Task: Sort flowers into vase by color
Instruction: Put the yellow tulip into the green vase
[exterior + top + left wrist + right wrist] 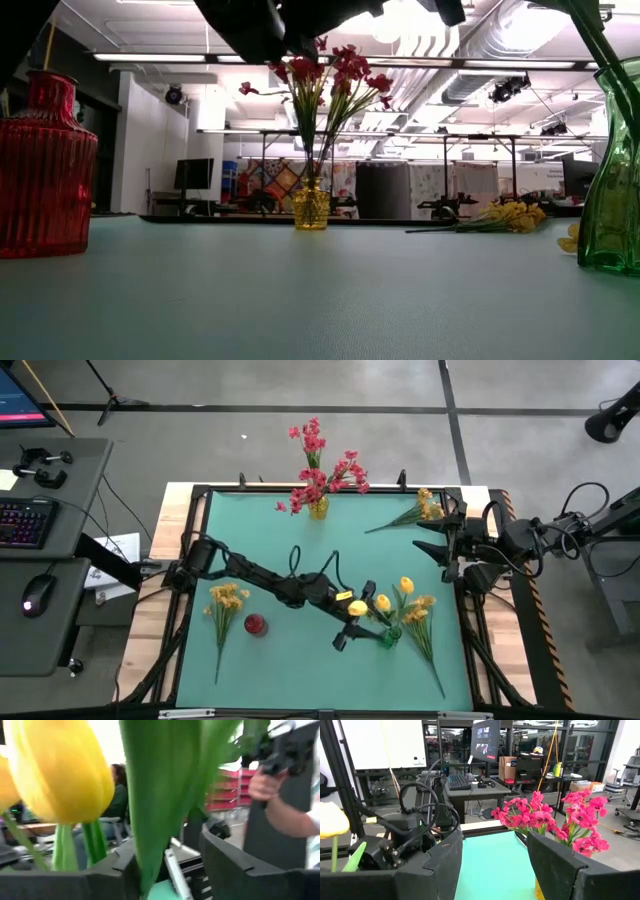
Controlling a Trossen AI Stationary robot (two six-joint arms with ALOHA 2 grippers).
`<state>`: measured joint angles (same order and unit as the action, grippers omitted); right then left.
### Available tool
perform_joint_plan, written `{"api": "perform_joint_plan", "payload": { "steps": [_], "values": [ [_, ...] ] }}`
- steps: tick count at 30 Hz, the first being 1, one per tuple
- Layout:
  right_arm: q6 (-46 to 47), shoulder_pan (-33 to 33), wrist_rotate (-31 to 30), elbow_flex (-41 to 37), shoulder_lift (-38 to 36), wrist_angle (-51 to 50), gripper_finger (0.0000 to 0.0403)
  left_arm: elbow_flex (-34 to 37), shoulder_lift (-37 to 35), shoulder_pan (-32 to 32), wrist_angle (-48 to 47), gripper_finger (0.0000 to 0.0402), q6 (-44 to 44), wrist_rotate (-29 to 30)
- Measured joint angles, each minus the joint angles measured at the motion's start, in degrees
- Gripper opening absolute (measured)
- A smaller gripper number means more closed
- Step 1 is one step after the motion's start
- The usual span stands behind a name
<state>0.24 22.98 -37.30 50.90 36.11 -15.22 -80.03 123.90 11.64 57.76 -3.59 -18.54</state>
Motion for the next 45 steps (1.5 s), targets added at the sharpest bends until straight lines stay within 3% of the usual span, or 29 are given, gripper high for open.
{"api": "perform_joint_plan", "payload": {
  "steps": [9, 18, 23, 29, 37, 45],
  "values": [
    [1.3, 0.0, 0.0, 0.0, 0.2, 0.0, 0.0211, 0.0, -5.6, 0.0, -6.8, 0.0217, -6.7, -6.9],
    [1.0, 0.0, 0.0, 0.0, 1.1, 0.0, 0.0211, 0.0, -10.7, -0.1, -20.2, 0.0223, -6.8, -10.1],
    [1.0, 0.0, 0.0, 0.0, 1.1, 0.0, 0.0211, 0.0, -11.7, -0.8, -21.4, 0.0223, -6.8, -9.8],
    [0.9, 0.0, 0.0, 0.0, 1.1, 0.0, 0.0211, -1.0, -11.7, -0.9, -21.3, 0.0223, -2.6, -3.6],
    [0.8, 0.0, 0.0, 0.0, 1.1, 0.0, 0.0211, -10.3, -11.7, -1.5, -31.3, 0.0223, 5.6, 0.1],
    [0.8, 0.0, 0.0, 0.0, 1.1, 0.0, 0.0211, -15.4, -11.7, -1.7, -31.8, 0.0223, 15.7, 8.0]
  ]
}}
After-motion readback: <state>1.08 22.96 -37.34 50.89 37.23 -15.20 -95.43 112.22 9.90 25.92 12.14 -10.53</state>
